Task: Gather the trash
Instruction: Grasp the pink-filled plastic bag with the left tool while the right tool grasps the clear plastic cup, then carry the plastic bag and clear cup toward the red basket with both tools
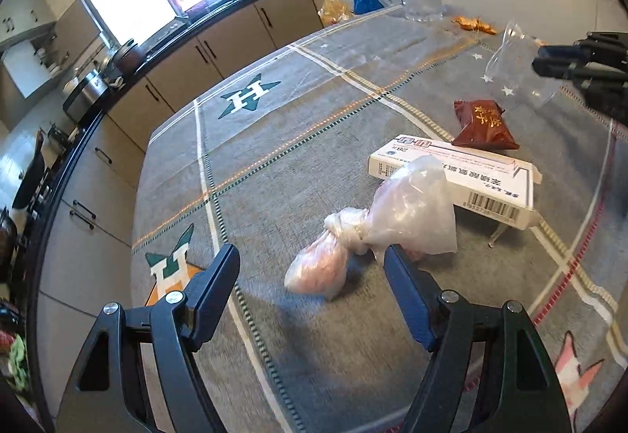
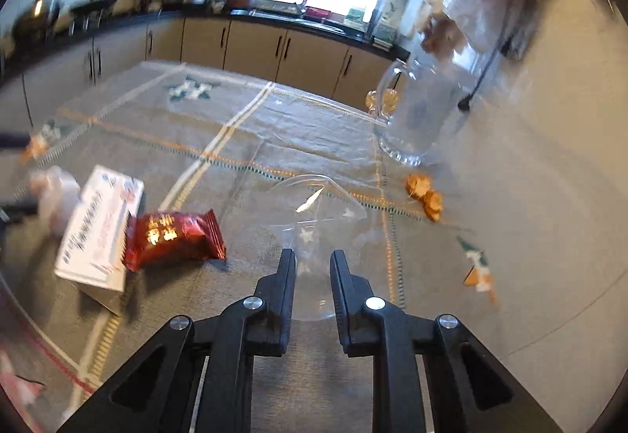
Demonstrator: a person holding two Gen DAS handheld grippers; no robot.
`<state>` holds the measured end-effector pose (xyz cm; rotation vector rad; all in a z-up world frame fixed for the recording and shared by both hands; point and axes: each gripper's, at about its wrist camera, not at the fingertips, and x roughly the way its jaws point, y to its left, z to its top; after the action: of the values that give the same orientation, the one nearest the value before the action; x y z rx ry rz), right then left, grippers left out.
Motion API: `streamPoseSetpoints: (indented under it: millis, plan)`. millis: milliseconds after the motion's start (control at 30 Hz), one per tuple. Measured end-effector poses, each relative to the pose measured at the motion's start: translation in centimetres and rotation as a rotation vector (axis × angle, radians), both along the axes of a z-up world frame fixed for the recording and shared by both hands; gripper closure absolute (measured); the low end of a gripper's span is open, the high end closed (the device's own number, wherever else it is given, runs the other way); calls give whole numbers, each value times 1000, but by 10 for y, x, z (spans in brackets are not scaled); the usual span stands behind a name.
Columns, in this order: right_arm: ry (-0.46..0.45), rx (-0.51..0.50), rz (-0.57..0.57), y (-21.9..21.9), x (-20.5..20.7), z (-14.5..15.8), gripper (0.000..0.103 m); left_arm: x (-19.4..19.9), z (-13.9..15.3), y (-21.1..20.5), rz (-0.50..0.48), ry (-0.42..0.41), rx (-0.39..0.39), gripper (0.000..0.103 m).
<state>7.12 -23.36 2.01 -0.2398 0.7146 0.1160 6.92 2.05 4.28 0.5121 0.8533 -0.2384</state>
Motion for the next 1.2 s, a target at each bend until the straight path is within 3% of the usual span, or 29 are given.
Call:
streamPoseSetpoints:
  millis: [67,233,333,400,433,567,800,967,1200]
  plan:
    - [3,128,5,-13,-1,3,84,4,-4,-3,-10,5,4,28]
    - [-15,332,61,-28,-4,11,84,15,-15,-9,-34,23,0,30]
    - [-15,417,88,-33,-5,11,84,20,-21,-9,-28,57,-46,54]
    - [-13,452,99,-34,-6,12,84,22,-22,-5,8,67,-107,63]
    - [-15,463,108,-33,-7,12,84,24,-22,-3,35,80,-135,76]
    - [-16,480,134,-29,-11,13,84,20,-22,2,105,90,-217,77]
    - [-46,504,192,-24,-21,18,83,-24,-6,11,220,15,-352,77]
    - [-66,501,259,-14,-30,21,83,-56,5,11,289,-85,-366,76]
    - [-90,477,311,-5,-36,23,84,-81,14,21,348,-125,-408,76]
